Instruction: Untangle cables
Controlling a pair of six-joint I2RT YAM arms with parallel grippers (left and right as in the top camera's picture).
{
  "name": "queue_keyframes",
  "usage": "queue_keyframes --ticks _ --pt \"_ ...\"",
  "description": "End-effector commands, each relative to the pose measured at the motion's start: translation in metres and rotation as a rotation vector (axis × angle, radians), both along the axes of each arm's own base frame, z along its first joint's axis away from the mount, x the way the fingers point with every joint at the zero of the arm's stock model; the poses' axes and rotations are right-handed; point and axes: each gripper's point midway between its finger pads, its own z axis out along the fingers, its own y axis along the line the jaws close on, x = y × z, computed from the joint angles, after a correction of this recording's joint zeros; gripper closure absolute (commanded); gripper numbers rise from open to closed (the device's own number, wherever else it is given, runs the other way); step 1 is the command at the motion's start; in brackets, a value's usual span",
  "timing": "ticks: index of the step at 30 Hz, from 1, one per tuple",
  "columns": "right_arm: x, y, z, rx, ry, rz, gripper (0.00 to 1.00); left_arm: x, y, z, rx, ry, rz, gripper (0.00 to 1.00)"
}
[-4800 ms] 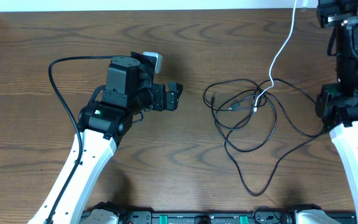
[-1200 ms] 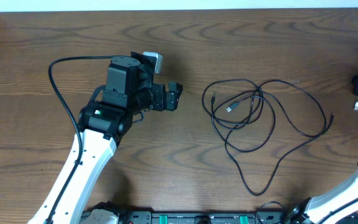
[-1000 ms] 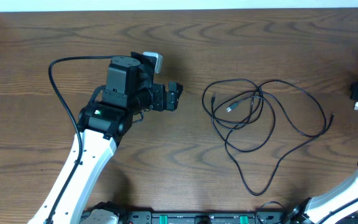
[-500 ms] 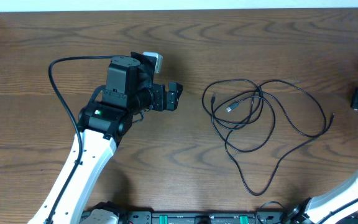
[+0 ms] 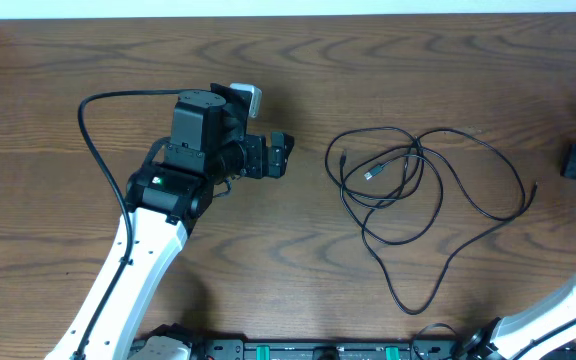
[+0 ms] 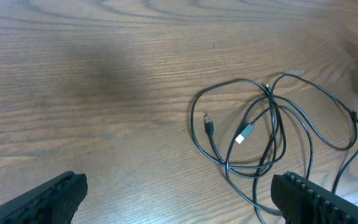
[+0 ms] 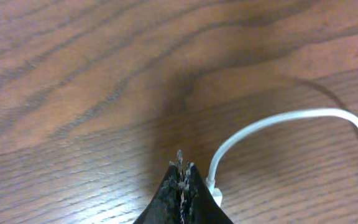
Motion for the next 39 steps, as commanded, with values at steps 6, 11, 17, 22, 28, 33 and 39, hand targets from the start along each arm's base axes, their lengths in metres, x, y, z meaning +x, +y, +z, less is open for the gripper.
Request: queue_keyframes --ticks 6,11,17,22,28,33,39 --pt "-0.020 -0.027 -0.009 -0.067 0.055 -0.077 0.99 0.004 0.001 0.006 -0.002 -0.010 0.015 0.00" --pt "-0.033 -0.047 -0.009 -0.111 0.080 -0.140 0.99 0.004 0.001 0.006 -0.002 -0.010 0.015 0.00" --pt "-0.056 -0.079 -0.006 -0.137 0.083 -0.246 0.99 0.004 0.001 0.006 -0.002 -0.010 0.015 0.00" --pt "-0.077 -0.100 -0.005 -0.126 0.073 -0.336 0.99 0.004 0.001 0.006 -0.002 -0.010 0.015 0.00" --pt "-0.097 -0.121 -0.003 -0.122 0.052 -0.428 0.99 0.004 0.001 0.006 -0.002 -0.010 0.015 0.00" --pt "-0.111 -0.135 -0.001 -0.158 0.070 -0.478 0.99 0.004 0.001 0.006 -0.002 -0.010 0.015 0.00" --pt "-0.142 -0.158 0.003 -0.227 0.123 -0.625 0.99 0.004 0.001 0.006 -0.002 -0.010 0.015 0.00"
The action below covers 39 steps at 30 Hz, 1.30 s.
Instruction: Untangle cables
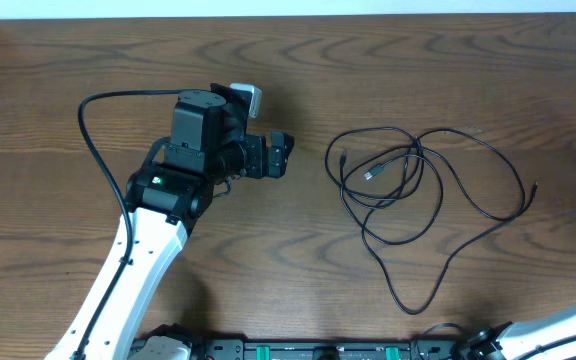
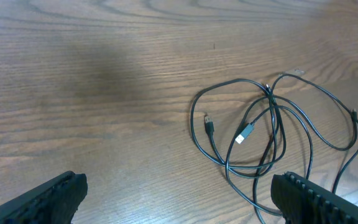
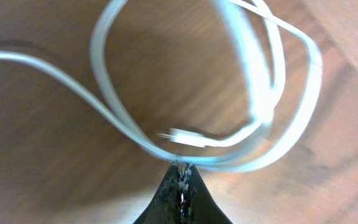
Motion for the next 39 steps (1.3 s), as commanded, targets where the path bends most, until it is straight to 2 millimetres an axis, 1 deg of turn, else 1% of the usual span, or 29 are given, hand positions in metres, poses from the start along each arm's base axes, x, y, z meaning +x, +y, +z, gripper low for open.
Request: queue_keyframes --ticks 1,6,8,11,13,16,20,21,24,26,28,31,33,34,35,36,37,39 --pt "-0.027 -0.014 -0.005 -0.021 0.044 -0.115 0.99 0.004 0.001 0.007 -0.002 -0.010 0.015 0.00" --pt "-0.049 -0.025 -0.003 -0.045 0.066 -0.220 0.99 0.004 0.001 0.007 -0.002 -0.010 0.015 0.00" --pt "-0.049 -0.025 -0.004 -0.036 0.060 -0.215 0.99 0.004 0.001 0.007 -0.002 -0.010 0.015 0.00" --pt "-0.032 -0.014 -0.007 0.018 0.001 -0.134 0.99 0.004 0.001 0.007 -0.002 -0.010 0.015 0.00" --pt "-0.013 0.001 -0.010 0.088 -0.058 -0.056 0.99 0.004 0.001 0.007 -0.002 -0.010 0.015 0.00" --pt "0.007 0.023 -0.012 0.154 -0.101 0.017 0.99 0.004 0.001 0.007 -0.002 -0.010 0.015 0.00" --pt "0.024 0.044 -0.013 0.186 -0.088 0.061 0.99 0.004 0.001 0.007 -0.002 -0.010 0.015 0.00" --pt "0.033 0.055 -0.011 0.192 -0.082 0.091 0.99 0.004 0.001 0.007 -0.002 -0.010 0.015 0.00" --pt "0.046 0.069 -0.003 0.193 -0.087 0.093 0.99 0.004 0.001 0.007 -0.002 -0.010 0.015 0.00" --pt "0.056 0.080 0.008 0.192 -0.101 0.107 0.99 0.004 0.001 0.007 -0.002 -0.010 0.015 0.00" --pt "0.072 0.097 0.027 0.191 -0.134 0.130 0.99 0.004 0.001 0.007 -0.002 -0.010 0.015 0.00" --pt "0.087 0.121 0.042 0.222 -0.174 0.172 0.99 0.004 0.001 0.007 -0.002 -0.010 0.015 0.00" --pt "0.105 0.147 0.053 0.268 -0.223 0.229 0.99 0.004 0.001 0.007 -0.002 -0.010 0.015 0.00" --pt "0.110 0.156 0.055 0.287 -0.239 0.254 0.99 0.004 0.001 0.007 -0.002 -0.010 0.015 0.00" --pt "0.121 0.176 0.059 0.328 -0.264 0.311 0.99 0.004 0.001 0.007 -0.002 -0.010 0.015 0.00" --pt "0.127 0.188 0.060 0.359 -0.275 0.336 0.99 0.004 0.001 0.007 -0.002 -0.010 0.015 0.00" --pt "0.136 0.216 0.061 0.423 -0.290 0.400 0.99 0.004 0.001 0.007 -0.003 -0.011 0.015 0.00" --pt "0.144 0.254 0.060 0.501 -0.282 0.482 0.98 0.004 0.001 0.007 -0.002 -0.010 0.015 0.00"
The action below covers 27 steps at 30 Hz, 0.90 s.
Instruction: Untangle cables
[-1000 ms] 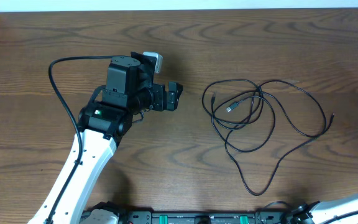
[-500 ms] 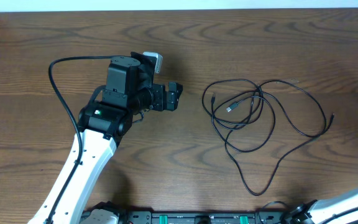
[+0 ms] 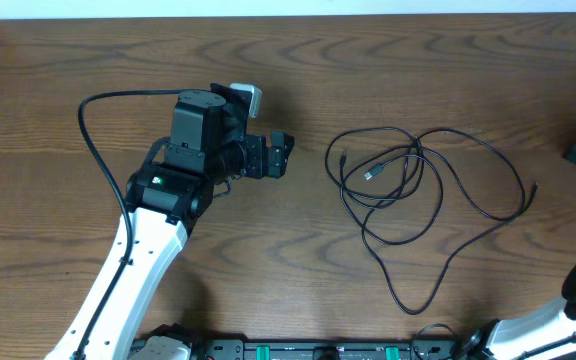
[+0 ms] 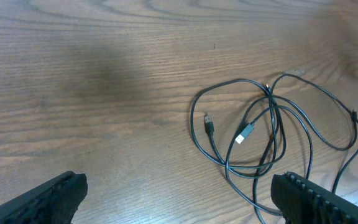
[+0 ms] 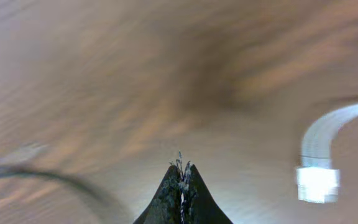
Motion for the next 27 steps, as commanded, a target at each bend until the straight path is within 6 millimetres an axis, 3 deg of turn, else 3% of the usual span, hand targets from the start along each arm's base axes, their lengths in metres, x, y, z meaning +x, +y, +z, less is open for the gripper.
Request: queue_keyframes --ticks 1,3,4,5,7,10,13,14,15,20,24,27 --pt "0.020 0.082 0.003 0.182 -0.031 0.179 0.97 0.004 0.001 0.006 -0.003 -0.010 0.016 0.00" --pt "0.021 0.112 0.000 0.207 0.005 0.242 0.94 0.004 0.001 0.006 -0.003 -0.010 0.016 0.00" --pt "0.020 0.140 -0.004 0.223 0.040 0.299 0.90 0.004 0.001 0.006 -0.003 -0.010 0.016 0.00" --pt "0.019 0.151 -0.005 0.228 0.055 0.323 0.84 0.004 0.001 0.006 -0.003 -0.010 0.016 0.00" --pt "0.015 0.186 -0.008 0.241 0.096 0.399 0.60 0.004 0.001 0.006 -0.003 -0.010 0.016 0.00" --pt "0.007 0.238 -0.011 0.251 0.147 0.518 0.32 0.004 0.001 0.006 -0.003 -0.010 0.016 0.00" --pt "0.002 0.275 -0.011 0.253 0.164 0.608 0.01 0.004 0.001 0.006 -0.003 -0.010 0.016 0.00" --pt "-0.001 0.291 -0.011 0.262 0.170 0.647 0.01 0.004 0.001 0.006 -0.003 -0.010 0.016 0.01" --pt "-0.010 0.320 -0.011 0.268 0.187 0.719 0.01 0.004 0.001 0.006 -0.003 -0.010 0.016 0.00" --pt "-0.033 0.379 -0.011 0.257 0.217 0.875 0.01 0.004 0.001 0.006 -0.003 -0.010 0.016 0.00" --pt "-0.051 0.418 -0.012 0.252 0.238 0.948 0.01 0.004 0.001 0.006 -0.003 -0.010 0.016 0.00" --pt "-0.057 0.424 -0.019 0.203 0.288 0.856 0.01 0.004 0.001 0.006 -0.003 -0.010 0.016 0.00"
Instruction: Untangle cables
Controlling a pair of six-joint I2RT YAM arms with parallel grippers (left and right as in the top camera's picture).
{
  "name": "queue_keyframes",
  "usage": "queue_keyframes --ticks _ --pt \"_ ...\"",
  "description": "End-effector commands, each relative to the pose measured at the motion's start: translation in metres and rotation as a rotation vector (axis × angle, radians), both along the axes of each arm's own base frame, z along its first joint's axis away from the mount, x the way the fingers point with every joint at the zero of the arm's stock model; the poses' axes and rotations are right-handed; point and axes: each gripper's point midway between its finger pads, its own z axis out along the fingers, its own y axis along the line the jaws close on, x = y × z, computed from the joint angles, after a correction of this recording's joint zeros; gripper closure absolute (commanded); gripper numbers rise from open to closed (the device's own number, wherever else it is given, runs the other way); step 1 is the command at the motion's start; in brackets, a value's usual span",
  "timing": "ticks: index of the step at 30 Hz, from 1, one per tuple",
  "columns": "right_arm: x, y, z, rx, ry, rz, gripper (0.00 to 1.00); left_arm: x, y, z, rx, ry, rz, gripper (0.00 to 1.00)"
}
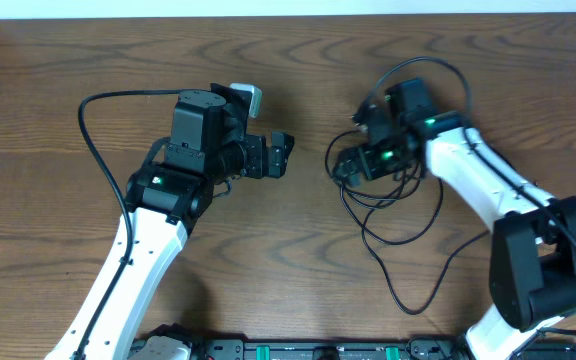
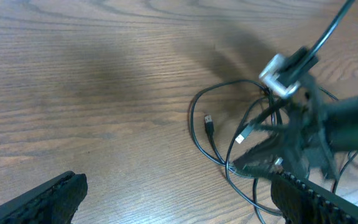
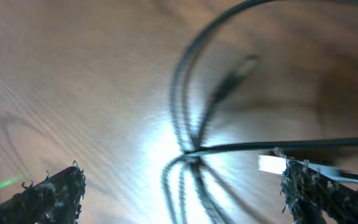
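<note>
A black cable (image 1: 400,243) lies in tangled loops on the wooden table right of centre, and its loops (image 2: 211,134) also show in the left wrist view. My right gripper (image 1: 346,165) hangs open over the left side of the tangle. Blurred black strands (image 3: 185,146) cross between its spread fingers (image 3: 48,193). My left gripper (image 1: 280,155) is open and empty, left of the tangle and pointing at it. Its fingertips (image 2: 48,196) sit at the bottom corners of its own view.
A white cable end lies at the table's far right edge. My right arm (image 1: 488,190) stretches across the right half of the table over part of the black cable. The table's back edge (image 1: 288,14) runs along the top.
My right gripper was shut at the far right edge of the table. Now it is open over the left part of the black tangle. The left arm has not moved.
My right gripper was shut beside a white cable at the right edge. Then it was out of the overhead view, above coiled white cable. Then it was back at the right edge, still shut, and now stands open over the black tangle. The left gripper stayed open throughout.
</note>
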Motion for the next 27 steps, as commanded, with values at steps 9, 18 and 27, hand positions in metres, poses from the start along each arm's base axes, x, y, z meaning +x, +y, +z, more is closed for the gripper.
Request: queue_keyframes --ticks 9,18,27 --pt "-0.016 0.009 -0.019 -0.238 0.018 -0.236 0.02 0.004 0.001 0.007 -0.003 -0.010 0.016 0.00" --pt "-0.035 -0.003 -0.055 -0.274 0.032 -0.256 0.41 0.004 0.001 0.007 -0.003 -0.010 0.016 0.00" --pt "-0.025 0.004 -0.049 -0.238 -0.001 -0.262 0.99 0.004 0.001 0.007 -0.003 -0.010 0.016 0.00"
